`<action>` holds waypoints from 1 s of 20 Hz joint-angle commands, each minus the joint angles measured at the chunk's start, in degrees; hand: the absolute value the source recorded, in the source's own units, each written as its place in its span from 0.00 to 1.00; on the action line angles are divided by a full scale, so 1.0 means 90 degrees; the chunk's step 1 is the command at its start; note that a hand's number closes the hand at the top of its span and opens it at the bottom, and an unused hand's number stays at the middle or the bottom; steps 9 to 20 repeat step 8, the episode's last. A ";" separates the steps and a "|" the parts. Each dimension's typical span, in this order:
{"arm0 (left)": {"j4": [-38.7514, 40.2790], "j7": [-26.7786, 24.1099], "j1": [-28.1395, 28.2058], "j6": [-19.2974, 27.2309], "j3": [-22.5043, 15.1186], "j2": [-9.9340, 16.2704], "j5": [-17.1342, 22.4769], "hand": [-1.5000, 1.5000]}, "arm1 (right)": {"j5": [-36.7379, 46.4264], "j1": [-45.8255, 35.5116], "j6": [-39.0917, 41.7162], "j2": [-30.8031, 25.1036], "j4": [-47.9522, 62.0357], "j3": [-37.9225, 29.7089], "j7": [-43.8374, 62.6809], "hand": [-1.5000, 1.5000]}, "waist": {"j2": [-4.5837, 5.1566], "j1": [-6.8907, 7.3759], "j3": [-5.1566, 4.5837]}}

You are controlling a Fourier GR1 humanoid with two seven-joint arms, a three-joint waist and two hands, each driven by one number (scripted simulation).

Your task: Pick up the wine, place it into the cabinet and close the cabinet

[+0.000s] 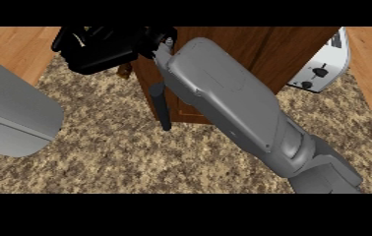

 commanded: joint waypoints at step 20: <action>-0.0353 0.0340 -0.0250 0.0212 -0.0457 -0.0063 0.0099 0.00 | 0.0023 0.0363 -0.0151 -0.0926 0.1014 -0.0427 -0.0589 1.00 | 0.0422 -0.0481 0.0202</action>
